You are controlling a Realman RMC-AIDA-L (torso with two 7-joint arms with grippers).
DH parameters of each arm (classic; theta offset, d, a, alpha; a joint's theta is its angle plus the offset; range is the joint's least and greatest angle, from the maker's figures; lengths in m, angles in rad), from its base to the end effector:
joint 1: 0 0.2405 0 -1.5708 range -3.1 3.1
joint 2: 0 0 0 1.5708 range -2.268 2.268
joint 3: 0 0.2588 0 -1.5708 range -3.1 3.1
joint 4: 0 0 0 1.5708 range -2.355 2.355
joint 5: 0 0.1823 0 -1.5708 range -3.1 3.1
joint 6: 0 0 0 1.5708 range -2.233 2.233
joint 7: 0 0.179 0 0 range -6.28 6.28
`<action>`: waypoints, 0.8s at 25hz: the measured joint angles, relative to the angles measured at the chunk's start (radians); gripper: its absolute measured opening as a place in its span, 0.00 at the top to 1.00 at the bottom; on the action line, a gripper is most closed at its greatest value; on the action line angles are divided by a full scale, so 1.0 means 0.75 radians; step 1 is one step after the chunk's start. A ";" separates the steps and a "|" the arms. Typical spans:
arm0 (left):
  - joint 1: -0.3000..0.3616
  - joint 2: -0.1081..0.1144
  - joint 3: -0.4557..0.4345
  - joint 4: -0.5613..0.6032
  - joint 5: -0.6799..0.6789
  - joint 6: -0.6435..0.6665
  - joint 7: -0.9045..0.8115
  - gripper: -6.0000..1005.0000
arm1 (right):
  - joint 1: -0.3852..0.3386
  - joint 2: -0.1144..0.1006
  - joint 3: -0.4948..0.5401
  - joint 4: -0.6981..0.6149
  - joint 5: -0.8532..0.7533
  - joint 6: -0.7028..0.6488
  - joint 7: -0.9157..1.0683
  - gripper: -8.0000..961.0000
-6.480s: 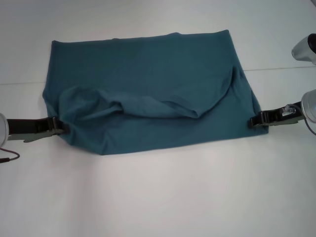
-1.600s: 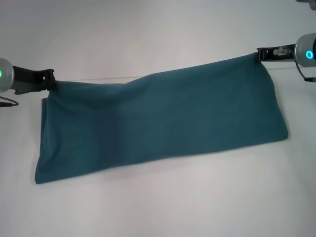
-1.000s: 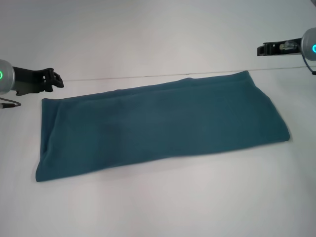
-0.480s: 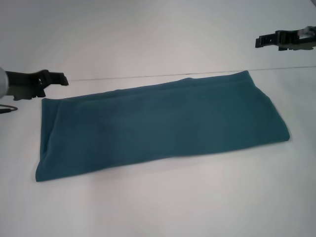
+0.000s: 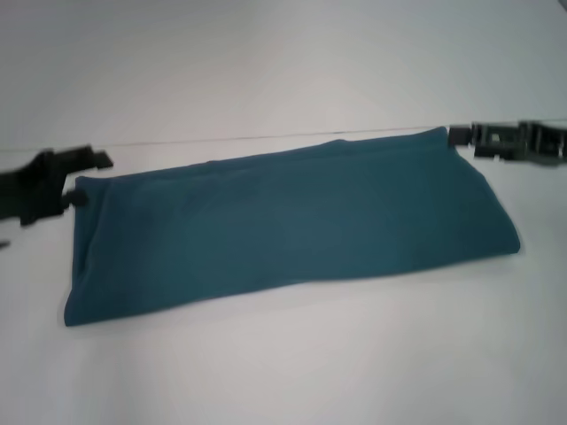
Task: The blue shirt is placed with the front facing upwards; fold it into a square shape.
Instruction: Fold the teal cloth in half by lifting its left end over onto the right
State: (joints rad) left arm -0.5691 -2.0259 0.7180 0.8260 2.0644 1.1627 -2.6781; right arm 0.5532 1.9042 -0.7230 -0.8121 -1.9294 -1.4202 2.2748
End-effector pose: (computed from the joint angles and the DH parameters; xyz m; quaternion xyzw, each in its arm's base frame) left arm -0.2650 0.4031 0.0309 -0.6360 -0.6817 -0.2916 0.2139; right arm 0.2490 0.3846 0.0676 -0.7910 0.5176 0.2682 0.1859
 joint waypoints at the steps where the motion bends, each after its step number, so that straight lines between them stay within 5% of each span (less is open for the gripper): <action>1: 0.018 -0.008 -0.016 -0.019 -0.024 0.009 0.011 0.23 | -0.027 0.005 0.014 0.014 0.028 -0.041 -0.027 0.05; 12: 0.039 -0.008 -0.074 -0.221 -0.099 -0.030 0.295 0.24 | -0.100 0.011 0.072 0.162 0.054 -0.196 -0.169 0.04; 20: 0.016 -0.047 -0.063 -0.336 -0.092 -0.265 0.511 0.23 | -0.094 0.021 0.077 0.203 0.053 -0.188 -0.193 0.04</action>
State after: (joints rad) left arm -0.5569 -2.0611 0.6705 0.5736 1.9955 0.9637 -2.2951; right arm 0.4826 1.9197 -0.6652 -0.6602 -1.8897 -1.5616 2.1297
